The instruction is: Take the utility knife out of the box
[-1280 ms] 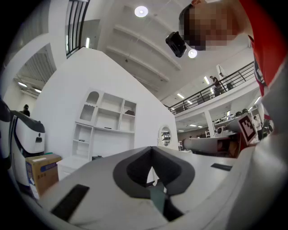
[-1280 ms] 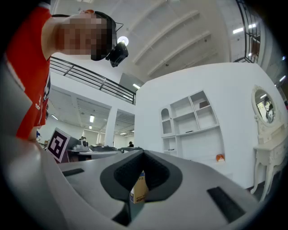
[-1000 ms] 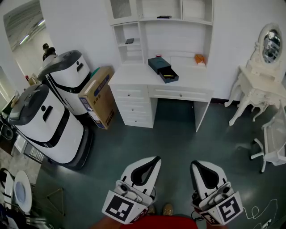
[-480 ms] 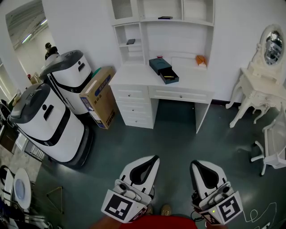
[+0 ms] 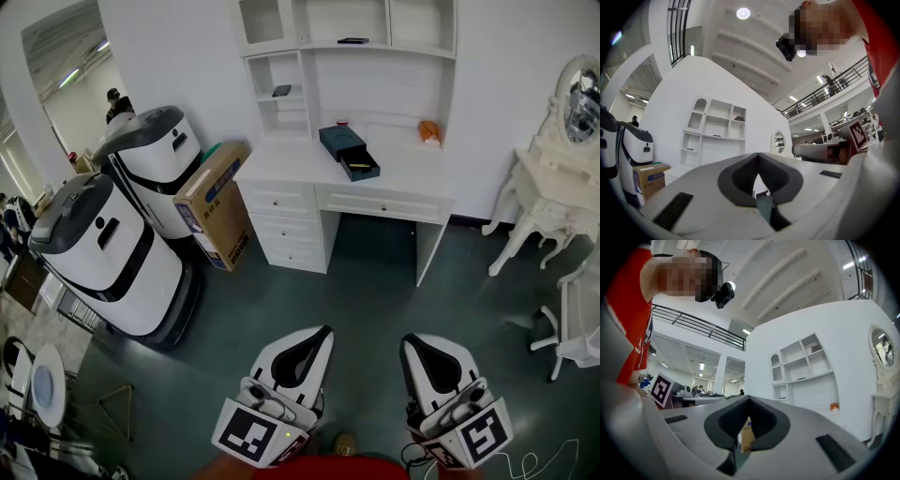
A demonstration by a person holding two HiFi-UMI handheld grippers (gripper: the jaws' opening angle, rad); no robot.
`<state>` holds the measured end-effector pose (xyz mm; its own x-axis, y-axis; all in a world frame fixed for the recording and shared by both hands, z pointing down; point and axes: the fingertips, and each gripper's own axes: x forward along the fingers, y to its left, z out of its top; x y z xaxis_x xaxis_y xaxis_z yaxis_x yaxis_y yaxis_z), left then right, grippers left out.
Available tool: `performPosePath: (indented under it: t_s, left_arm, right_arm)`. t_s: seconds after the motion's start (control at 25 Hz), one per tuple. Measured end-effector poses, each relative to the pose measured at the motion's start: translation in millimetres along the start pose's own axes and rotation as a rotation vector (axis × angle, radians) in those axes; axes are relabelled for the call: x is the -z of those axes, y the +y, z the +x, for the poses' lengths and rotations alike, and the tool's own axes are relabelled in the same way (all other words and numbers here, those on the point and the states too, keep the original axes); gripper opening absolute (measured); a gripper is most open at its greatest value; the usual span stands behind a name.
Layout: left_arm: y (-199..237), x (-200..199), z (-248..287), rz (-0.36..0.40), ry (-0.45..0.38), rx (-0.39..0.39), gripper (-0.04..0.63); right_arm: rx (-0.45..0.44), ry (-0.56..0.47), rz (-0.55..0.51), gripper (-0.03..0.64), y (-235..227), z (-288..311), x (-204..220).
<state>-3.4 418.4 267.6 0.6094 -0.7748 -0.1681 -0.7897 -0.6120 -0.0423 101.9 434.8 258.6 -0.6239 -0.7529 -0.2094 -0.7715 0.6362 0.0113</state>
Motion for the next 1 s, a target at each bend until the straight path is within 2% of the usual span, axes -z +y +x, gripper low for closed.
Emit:
performPosePath:
  t_s: [0.16, 0.28, 0.44, 0.52, 1.0]
  left_arm:
    - [10.1, 13.7, 6.8, -0.018, 0.063, -0.009, 0.037]
    - [24.1, 10.1, 20.8, -0.009, 0.013, -0.026, 0.037]
    - [45.0, 16.4, 45.1, -0.003, 0.003, -0.023, 0.037]
    - [57.8, 23.6, 58.0, -0.003, 0.028, -0.011, 0.037]
    - [181.3, 42.6, 153.6, 0.014, 0.045, 0.038, 0.037]
  right_arm:
    - [-0.013, -0.001, -0.003, -0.006, -7.3, 11.4, 3.0]
    - [-0.022, 0.004, -0.006, -0.006, -15.9, 24.4, 6.7]
    - [-0.022, 0.012, -0.011, -0.006, -35.3, 49.6, 14.9]
    - [-0.020, 0.013, -0.014, -0.006, -45.4, 66.7, 18.7]
    - [-0.003, 0.012, -0.029, -0.006, -106.1, 204.4, 39.6]
